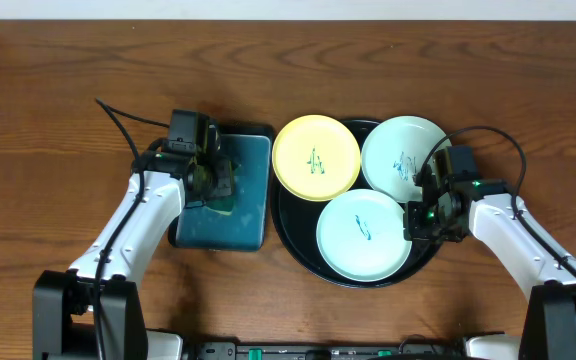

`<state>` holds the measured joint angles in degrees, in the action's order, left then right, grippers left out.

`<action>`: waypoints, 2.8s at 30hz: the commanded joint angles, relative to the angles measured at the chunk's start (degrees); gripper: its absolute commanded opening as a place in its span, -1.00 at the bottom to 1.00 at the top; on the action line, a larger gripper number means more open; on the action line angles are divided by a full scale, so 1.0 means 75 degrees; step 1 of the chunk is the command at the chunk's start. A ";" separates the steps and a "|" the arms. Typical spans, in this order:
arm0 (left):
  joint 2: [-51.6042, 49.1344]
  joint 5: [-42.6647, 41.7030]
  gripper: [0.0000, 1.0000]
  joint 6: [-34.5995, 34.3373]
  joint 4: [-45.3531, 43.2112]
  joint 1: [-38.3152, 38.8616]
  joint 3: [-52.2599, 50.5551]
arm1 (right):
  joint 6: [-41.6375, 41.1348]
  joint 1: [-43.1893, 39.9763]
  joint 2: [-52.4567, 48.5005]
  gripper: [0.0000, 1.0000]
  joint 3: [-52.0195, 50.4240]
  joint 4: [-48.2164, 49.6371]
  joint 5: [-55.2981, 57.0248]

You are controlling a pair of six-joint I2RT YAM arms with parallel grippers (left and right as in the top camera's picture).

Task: Clean dirty plates on tray and stack at the side
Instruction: 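Move the sponge over to the held pale green plate with the left gripper, then scrub the pale green plate surface with the sponge in the left gripper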

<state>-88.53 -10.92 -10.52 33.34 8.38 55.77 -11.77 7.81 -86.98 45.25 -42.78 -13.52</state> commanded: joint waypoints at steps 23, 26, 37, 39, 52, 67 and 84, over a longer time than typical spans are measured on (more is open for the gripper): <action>-0.0577 -0.1052 -0.85 -0.1542 -0.2098 0.4450 0.0624 | -0.0335 0.0073 -0.0050 -0.97 0.0085 -0.0070 -0.0067; -0.0973 -0.1052 -0.85 -0.1824 -0.2363 0.4765 0.0624 | -0.0548 0.0073 -0.0050 -0.97 0.0038 -0.0125 -0.0064; -0.1833 -0.1052 -0.85 -0.1845 -0.3217 0.5493 0.0624 | -0.0720 0.0073 -0.0050 -0.97 -0.0921 0.0656 -0.0067; -0.1964 -0.1052 -0.85 -0.1848 -0.3296 0.5552 0.0624 | -0.0723 0.0073 -0.0050 -0.97 -0.1064 0.0787 -0.0070; -0.2576 0.0624 -0.85 -0.1845 -0.2445 0.5592 0.0624 | -0.0720 0.0073 -0.0050 -0.98 -0.1145 0.0848 -0.0067; -0.2576 0.2745 -0.85 -0.2463 -0.1498 0.5441 0.0627 | -0.0717 0.0073 -0.0050 -0.97 -0.1145 0.0845 -0.0067; -0.2576 -0.1428 -0.85 -0.1941 -0.2946 0.5942 0.0627 | -0.0720 0.0073 -0.0050 -0.97 -0.1145 0.0848 -0.0070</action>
<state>-106.63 -14.90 -27.24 11.44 50.92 61.32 -17.39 8.32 -86.28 38.17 -36.01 -18.57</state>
